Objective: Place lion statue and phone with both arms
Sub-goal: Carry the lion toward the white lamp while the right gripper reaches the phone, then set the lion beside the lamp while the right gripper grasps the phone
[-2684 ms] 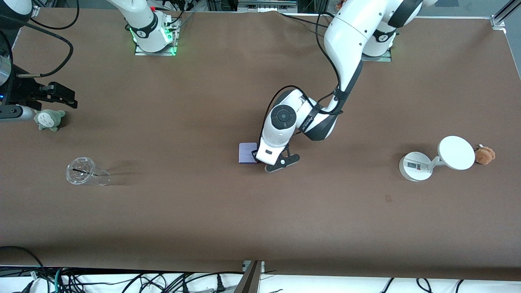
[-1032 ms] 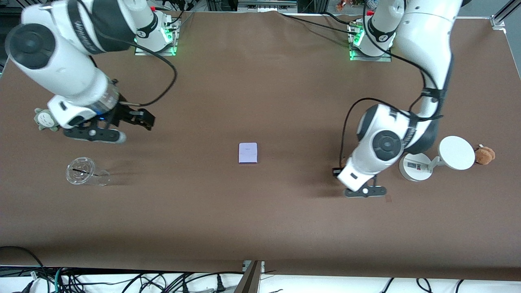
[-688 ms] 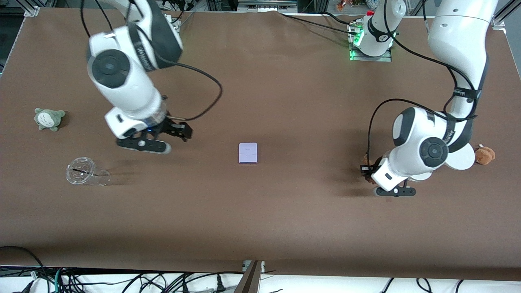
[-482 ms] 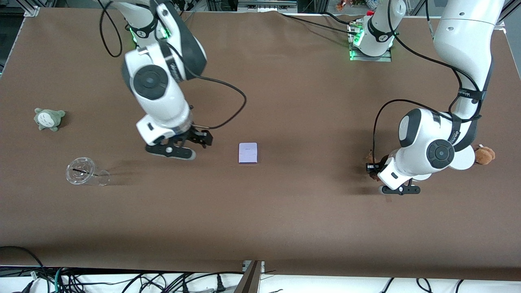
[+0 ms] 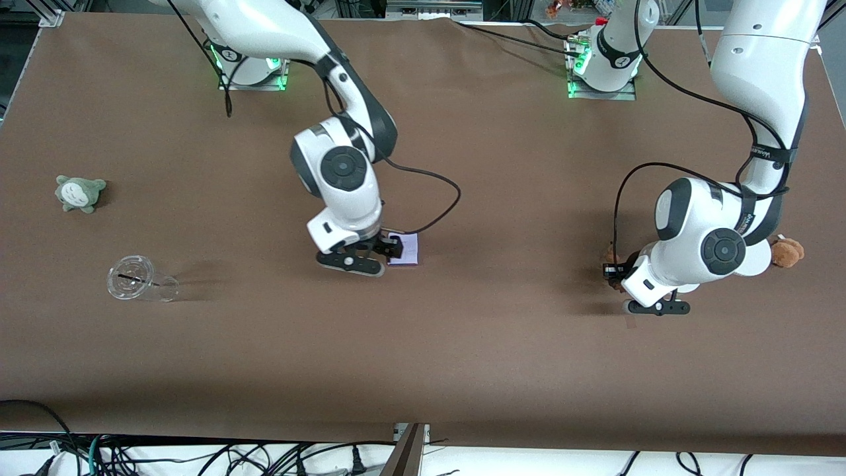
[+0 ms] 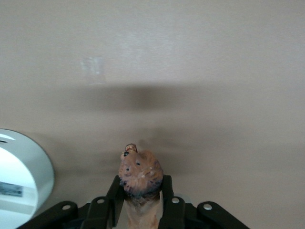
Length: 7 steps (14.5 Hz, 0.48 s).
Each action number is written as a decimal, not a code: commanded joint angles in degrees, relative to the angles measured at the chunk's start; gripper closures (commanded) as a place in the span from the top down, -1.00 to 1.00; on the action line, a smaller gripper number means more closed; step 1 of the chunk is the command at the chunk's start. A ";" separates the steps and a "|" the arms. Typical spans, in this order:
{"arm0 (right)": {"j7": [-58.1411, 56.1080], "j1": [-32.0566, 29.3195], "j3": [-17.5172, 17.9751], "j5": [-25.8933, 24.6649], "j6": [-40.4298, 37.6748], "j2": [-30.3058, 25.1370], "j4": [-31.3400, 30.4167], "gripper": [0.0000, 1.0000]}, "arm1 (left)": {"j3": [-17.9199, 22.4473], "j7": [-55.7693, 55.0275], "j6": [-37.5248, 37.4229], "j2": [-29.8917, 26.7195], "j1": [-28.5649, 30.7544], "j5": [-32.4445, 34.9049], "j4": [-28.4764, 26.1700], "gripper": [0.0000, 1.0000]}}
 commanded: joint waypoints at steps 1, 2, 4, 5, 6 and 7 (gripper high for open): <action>2.51 0.09 1.74 0.91 6.36 5.51 2.67 1.00 | -0.55 1.21 1.92 0.34 1.58 1.28 -0.86 -1.00; 2.60 0.09 2.71 0.91 8.39 7.00 3.36 1.00 | -0.55 2.95 2.45 0.52 2.01 1.19 -0.95 -1.00; 2.34 0.18 2.89 0.83 8.76 8.94 4.77 1.00 | -0.64 4.89 3.76 1.31 3.07 1.19 -0.95 -1.00; 2.07 0.26 2.89 0.83 8.76 9.30 4.86 1.00 | -0.64 5.25 4.38 1.66 3.25 1.19 -1.03 -1.00; 1.90 0.53 2.89 0.83 8.85 9.39 4.86 1.00 | -0.64 5.25 4.47 1.84 3.16 1.19 -1.03 -1.00; 1.55 0.79 2.89 0.83 8.68 9.65 4.86 1.00 | -0.64 5.25 4.48 1.84 3.25 0.93 -1.03 -1.00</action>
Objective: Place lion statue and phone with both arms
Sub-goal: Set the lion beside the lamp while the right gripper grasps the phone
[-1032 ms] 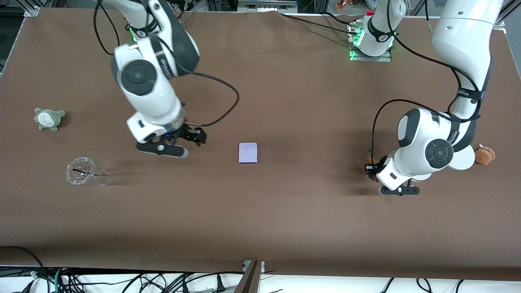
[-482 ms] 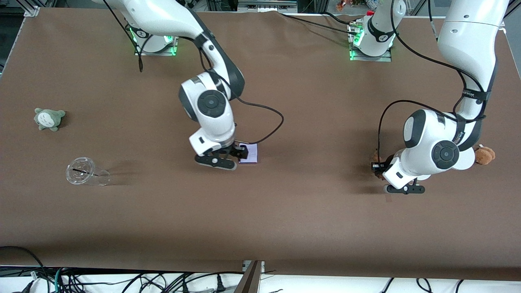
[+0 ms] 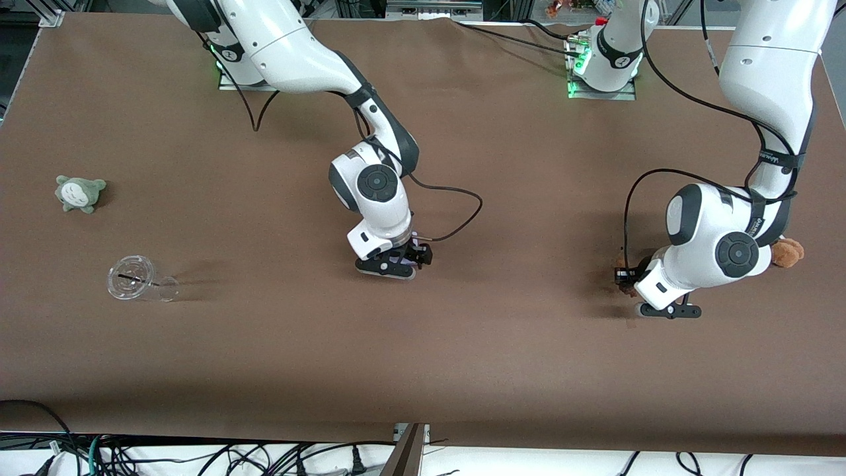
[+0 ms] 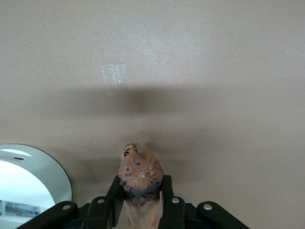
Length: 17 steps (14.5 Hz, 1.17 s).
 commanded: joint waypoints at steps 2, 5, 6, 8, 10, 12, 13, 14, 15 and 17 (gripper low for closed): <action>-4.56 0.49 0.03 0.73 -0.63 0.97 1.51 1.00 | -0.76 1.14 2.05 0.17 0.54 0.62 -0.72 -1.00; -8.01 0.58 0.03 0.47 -0.72 0.97 1.16 1.00 | -0.76 1.14 2.85 1.31 0.54 0.70 -0.81 -1.00; -9.06 0.67 0.03 0.29 -0.72 0.97 0.72 1.00 | -0.84 1.14 2.85 1.40 0.45 0.70 -0.81 -1.00; -12.13 1.02 0.03 0.03 -0.81 0.88 -0.06 1.00 | -0.93 1.05 2.76 1.57 0.37 0.62 -0.81 -1.00; -13.81 1.02 0.03 0.03 -0.81 0.80 -0.51 1.00 | -1.02 1.05 2.50 1.49 0.37 0.62 -0.73 -0.32; -15.30 0.93 0.03 0.03 -0.90 0.62 -0.86 1.00 | -1.11 0.96 2.41 1.40 0.63 -1.74 -0.64 1.00; -15.48 0.93 -0.06 0.03 -0.90 0.45 -1.38 1.00 | -1.11 0.96 2.41 1.31 0.63 -2.71 -0.64 1.00; -15.49 0.84 0.03 0.03 -0.90 0.36 -1.65 1.00 | -1.11 0.96 2.32 1.22 0.63 -2.72 -0.64 1.00; -15.49 0.84 0.03 0.03 -1.07 0.36 -1.74 1.00 | -1.11 0.96 2.32 1.14 0.63 -2.81 -0.55 1.00; -15.49 0.76 -0.06 0.03 -1.25 0.36 -1.74 1.00 | -1.11 0.87 0.93 -0.35 0.63 -2.81 -0.55 1.00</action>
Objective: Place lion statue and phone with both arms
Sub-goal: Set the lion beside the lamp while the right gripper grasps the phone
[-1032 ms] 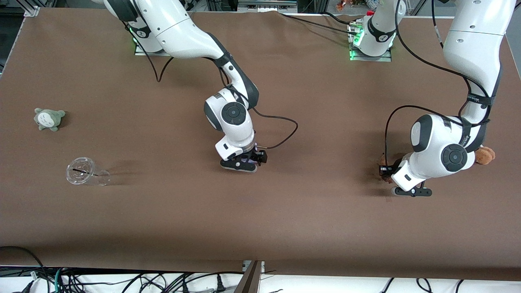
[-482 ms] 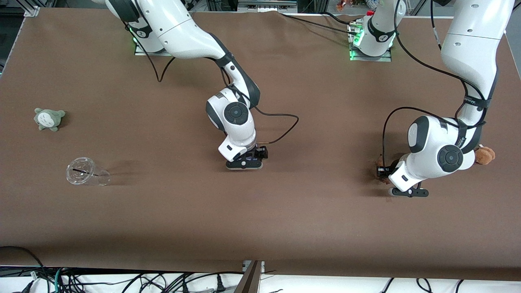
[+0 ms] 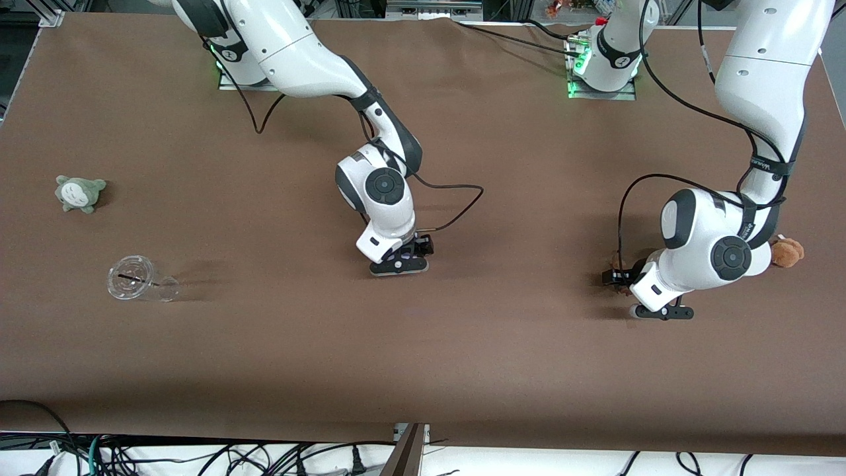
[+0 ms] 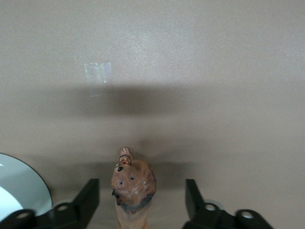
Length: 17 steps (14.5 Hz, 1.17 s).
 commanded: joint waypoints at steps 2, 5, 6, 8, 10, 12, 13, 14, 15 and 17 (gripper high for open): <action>-0.87 0.02 -0.14 0.14 -0.52 -0.75 -0.91 1.00 | -0.86 0.68 -4.50 -4.03 0.59 -0.99 0.17 1.00; -0.43 0.10 -0.14 0.67 -0.52 -0.75 -0.91 -0.18 | -2.08 0.77 -10.03 -9.66 -0.11 -0.47 0.52 1.00; -0.43 0.10 -0.14 0.67 -0.52 -0.75 -0.82 -0.32 | -2.87 0.68 -12.32 -12.02 -0.11 -0.38 0.61 1.00; -0.43 0.10 -0.14 0.67 -0.52 -0.75 -0.82 -0.74 | -3.40 0.59 -16.80 -17.03 -0.20 -0.38 1.05 1.00; -0.60 -0.16 -0.14 0.84 -1.56 -1.01 -0.56 -1.00 | -3.49 0.85 -23.47 -21.25 -0.11 -0.38 2.97 1.00; -1.22 -0.86 -0.67 0.84 -7.61 -3.55 0.23 -1.00 | -3.49 0.77 -28.22 -24.43 -0.02 -0.29 6.13 1.00; -2.44 -2.17 -0.58 0.93 -10.25 -4.87 0.23 -1.00 | -3.49 0.77 -31.03 -25.83 0.24 -0.29 7.89 1.00; -4.10 -2.96 -0.58 1.02 -12.27 -6.36 0.23 -1.00 | -3.41 0.94 -33.67 -27.33 0.42 -0.29 9.47 1.00; -5.34 -3.41 -0.67 1.11 -13.95 -7.42 0.15 -1.00 | -3.49 0.68 -36.05 -28.39 0.42 -0.29 11.23 1.00; -7.71 -5.60 -0.67 1.54 -15.98 -9.26 -0.38 -1.00 | -3.76 -0.19 -41.05 -28.92 0.33 -0.38 15.53 1.00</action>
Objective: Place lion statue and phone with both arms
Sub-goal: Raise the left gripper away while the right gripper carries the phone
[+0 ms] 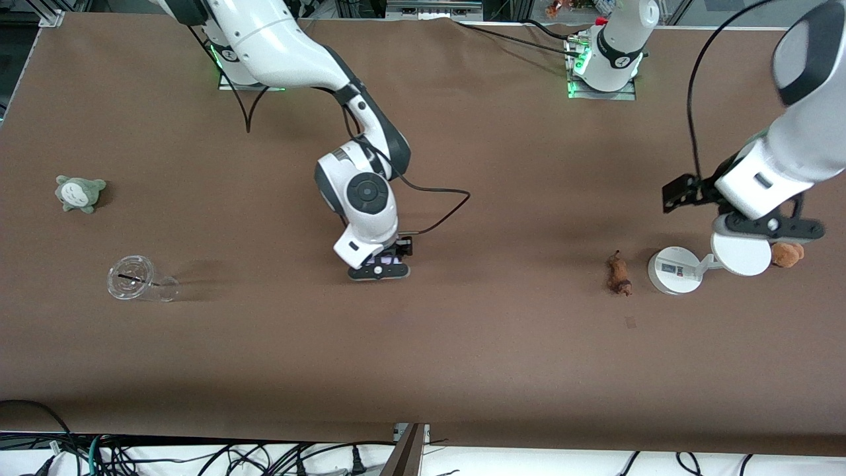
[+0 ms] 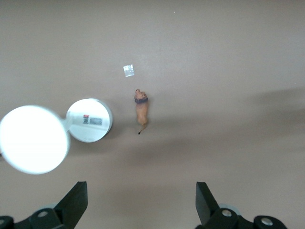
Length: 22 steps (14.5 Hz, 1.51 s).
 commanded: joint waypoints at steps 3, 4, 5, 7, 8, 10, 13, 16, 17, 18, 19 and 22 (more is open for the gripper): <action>-10.62 -7.41 0.47 2.62 -5.27 -6.19 -3.02 -1.00 | -0.05 0.00 -7.03 -0.11 0.17 -0.51 8.39 1.00; -12.38 -9.17 0.38 3.58 -5.98 -7.51 -4.07 -1.00 | 0.21 0.17 -7.03 -0.11 0.34 -0.51 8.48 1.00; -14.40 -10.75 0.38 4.20 -5.90 -8.74 -5.91 -1.00 | 0.39 0.18 -7.12 -0.11 0.35 -0.51 8.57 1.00; -20.97 -14.87 0.47 5.52 -4.85 -10.94 -10.56 -1.00 | 0.21 0.26 -7.12 -0.11 0.35 -0.42 8.57 1.00; -22.84 -16.11 0.47 7.35 -4.49 -11.64 -12.15 -1.00 | 0.04 0.26 -7.12 -0.11 0.35 -0.24 8.57 1.00; -24.26 -17.18 0.29 9.04 -3.97 -12.53 -14.10 -1.00 | -0.05 0.35 -7.04 -0.02 0.26 -0.24 8.57 1.00; -27.76 -19.20 -1.02 9.04 -3.79 -13.58 -16.81 -1.00 | 0.39 0.44 -7.03 0.07 -0.44 -0.42 8.65 1.00; -32.78 -19.55 -4.79 9.04 -2.83 -15.95 -20.94 -1.00 | 1.61 0.44 -9.84 -2.37 -1.14 -0.33 8.31 1.00; -33.83 -19.55 -5.41 9.04 -2.30 -16.48 -22.09 -1.00 | 3.53 0.79 -9.93 -4.13 -1.76 -0.33 7.17 1.00; -35.15 -19.55 -6.72 9.04 -1.51 -16.57 -23.06 -1.00 | 5.12 0.53 -10.11 -6.15 -3.16 -0.33 4.81 1.00; -37.25 -19.55 -7.96 9.04 -0.37 -16.49 -23.68 -1.00 | 7.48 0.53 -10.11 -7.74 -5.17 -0.33 3.13 1.00; -39.11 -20.26 -8.94 9.04 4.20 -15.70 -26.05 -1.00 | 18.99 0.70 -10.02 -8.81 -15.53 -0.33 1.71 1.00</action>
